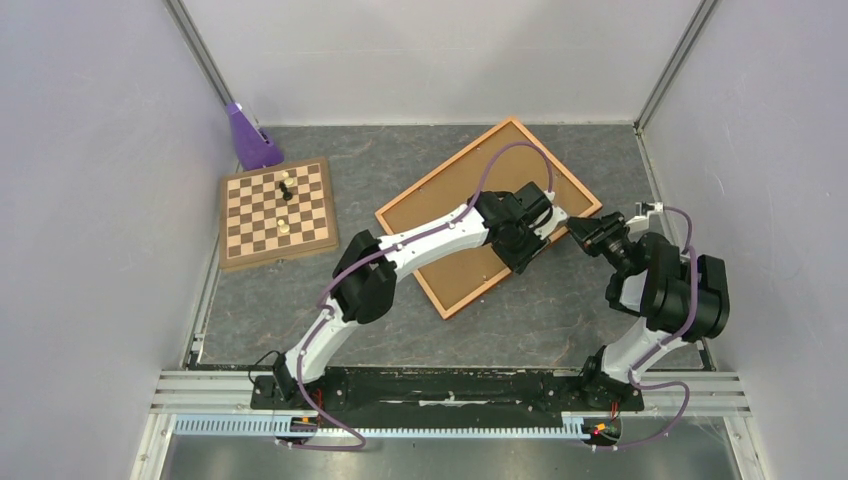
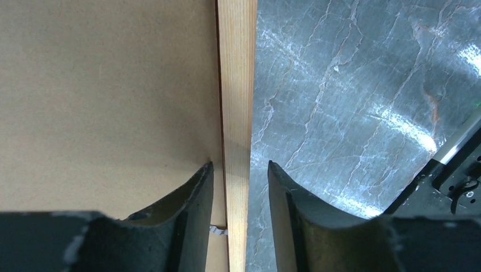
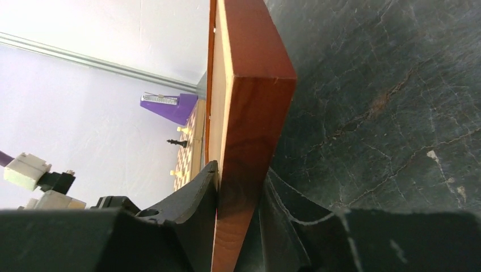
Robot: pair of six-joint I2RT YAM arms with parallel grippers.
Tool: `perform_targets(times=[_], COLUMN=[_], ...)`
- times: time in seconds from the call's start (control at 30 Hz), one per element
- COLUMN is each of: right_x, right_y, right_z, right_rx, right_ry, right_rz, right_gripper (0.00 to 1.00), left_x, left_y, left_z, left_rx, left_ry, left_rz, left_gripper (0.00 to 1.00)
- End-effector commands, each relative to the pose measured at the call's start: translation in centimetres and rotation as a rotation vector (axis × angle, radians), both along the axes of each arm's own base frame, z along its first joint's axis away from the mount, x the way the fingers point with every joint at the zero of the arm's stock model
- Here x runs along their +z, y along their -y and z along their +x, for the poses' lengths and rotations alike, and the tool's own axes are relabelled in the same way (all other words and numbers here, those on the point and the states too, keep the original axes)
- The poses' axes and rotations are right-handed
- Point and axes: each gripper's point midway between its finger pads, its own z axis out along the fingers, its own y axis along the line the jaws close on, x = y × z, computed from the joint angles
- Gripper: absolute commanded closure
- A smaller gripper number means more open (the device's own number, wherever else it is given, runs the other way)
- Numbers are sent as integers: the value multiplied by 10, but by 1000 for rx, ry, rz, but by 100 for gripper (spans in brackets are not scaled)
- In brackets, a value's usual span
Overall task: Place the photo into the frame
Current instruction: Turn over the photo frame at the center of the board.
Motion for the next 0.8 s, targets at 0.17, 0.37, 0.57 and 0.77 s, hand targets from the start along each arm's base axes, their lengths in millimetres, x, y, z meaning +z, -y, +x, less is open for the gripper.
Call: perform_targets(times=[0.17, 0.37, 0.57, 0.77], right_x=[47, 72, 107, 153], right_y=[18, 17, 13, 14], right_z=[11, 12, 19, 19], right_rx=[-91, -101, -80, -123], right_ry=[152, 201, 286, 366], right_rz=[-138, -172, -317, -356], right_gripper=[100, 100, 100, 100], left_x=[66, 98, 141, 172], left_y=[-8, -24, -36, -43], left_z=[17, 31, 43, 47], left_rx=[58, 54, 44, 49], left_ry=[184, 326, 450, 516], left_rz=[-82, -65, -74, -96], left_gripper=[50, 47, 45, 45])
